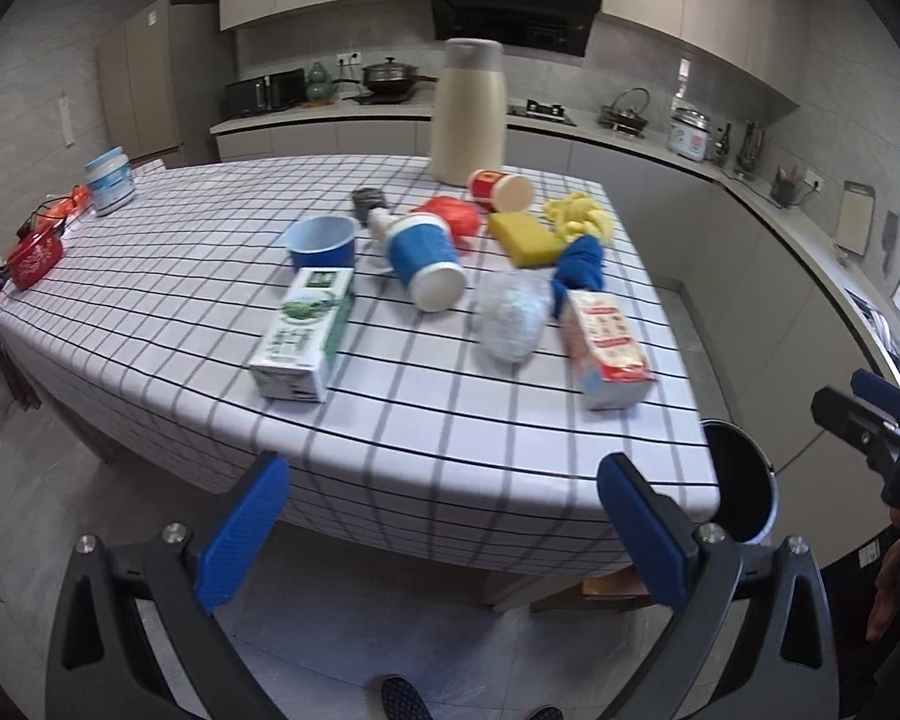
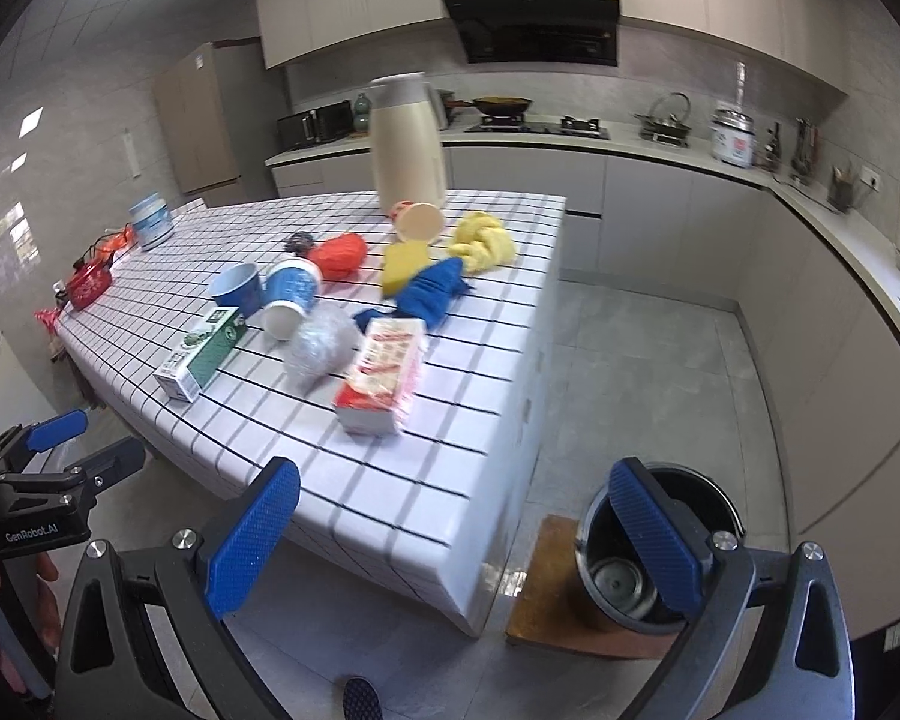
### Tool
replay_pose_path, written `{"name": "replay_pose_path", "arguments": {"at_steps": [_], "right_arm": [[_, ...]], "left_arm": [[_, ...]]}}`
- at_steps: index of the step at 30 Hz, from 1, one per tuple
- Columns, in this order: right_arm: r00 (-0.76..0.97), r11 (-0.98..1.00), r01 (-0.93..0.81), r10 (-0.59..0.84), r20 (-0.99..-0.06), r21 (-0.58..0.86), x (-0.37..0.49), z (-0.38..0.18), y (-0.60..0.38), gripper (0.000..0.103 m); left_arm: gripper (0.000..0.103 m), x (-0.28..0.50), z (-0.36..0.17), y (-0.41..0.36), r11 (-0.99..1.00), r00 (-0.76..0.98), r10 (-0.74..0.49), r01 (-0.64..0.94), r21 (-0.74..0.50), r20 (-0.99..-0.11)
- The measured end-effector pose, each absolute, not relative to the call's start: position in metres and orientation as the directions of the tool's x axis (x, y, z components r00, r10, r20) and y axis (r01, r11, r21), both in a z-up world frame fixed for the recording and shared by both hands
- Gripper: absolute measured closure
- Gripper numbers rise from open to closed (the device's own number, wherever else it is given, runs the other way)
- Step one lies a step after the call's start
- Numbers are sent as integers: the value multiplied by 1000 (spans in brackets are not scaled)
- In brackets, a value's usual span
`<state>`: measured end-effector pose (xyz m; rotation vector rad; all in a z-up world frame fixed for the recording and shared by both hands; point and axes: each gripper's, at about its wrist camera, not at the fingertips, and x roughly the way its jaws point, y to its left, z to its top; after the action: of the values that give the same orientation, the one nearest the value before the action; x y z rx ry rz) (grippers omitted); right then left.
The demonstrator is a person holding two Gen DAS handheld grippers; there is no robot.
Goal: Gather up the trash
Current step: 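Grasp the white milk carton with the left tool while the right tool grasps the red-and-white carton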
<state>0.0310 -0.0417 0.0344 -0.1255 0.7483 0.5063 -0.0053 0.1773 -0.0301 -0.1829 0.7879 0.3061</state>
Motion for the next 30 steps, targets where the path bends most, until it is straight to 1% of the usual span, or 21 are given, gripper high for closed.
{"name": "replay_pose_path", "arguments": {"at_steps": [7, 13, 17, 19, 27, 29, 30], "right_arm": [[604, 869, -490, 398, -691, 72, 50, 24, 12, 0], [600, 872, -485, 386, -701, 65, 64, 14, 50, 0], [589, 887, -458, 354, -726, 60, 79, -3, 67, 0], [580, 894, -445, 340, -740, 62, 87, -13, 72, 5], [552, 925, -376, 270, -789, 54, 126, -51, 88, 9], [541, 931, -362, 253, -802, 50, 136, -60, 91, 11], [537, 933, -356, 247, -807, 49, 140, -64, 92, 13]], "left_arm": [[0, 0, -42, 228, 932, 641, 231, -363, -24, -732], [0, 14, -56, 261, 935, 634, 202, -351, -45, -746], [0, 26, -65, 279, 937, 631, 197, -346, -45, -751], [0, 34, -72, 288, 937, 629, 195, -347, -48, -753], [1, 69, -100, 322, 932, 609, 162, -354, -83, -777], [4, 78, -106, 327, 933, 603, 150, -349, -90, -783], [7, 80, -108, 328, 934, 602, 146, -346, -92, -785]]}}
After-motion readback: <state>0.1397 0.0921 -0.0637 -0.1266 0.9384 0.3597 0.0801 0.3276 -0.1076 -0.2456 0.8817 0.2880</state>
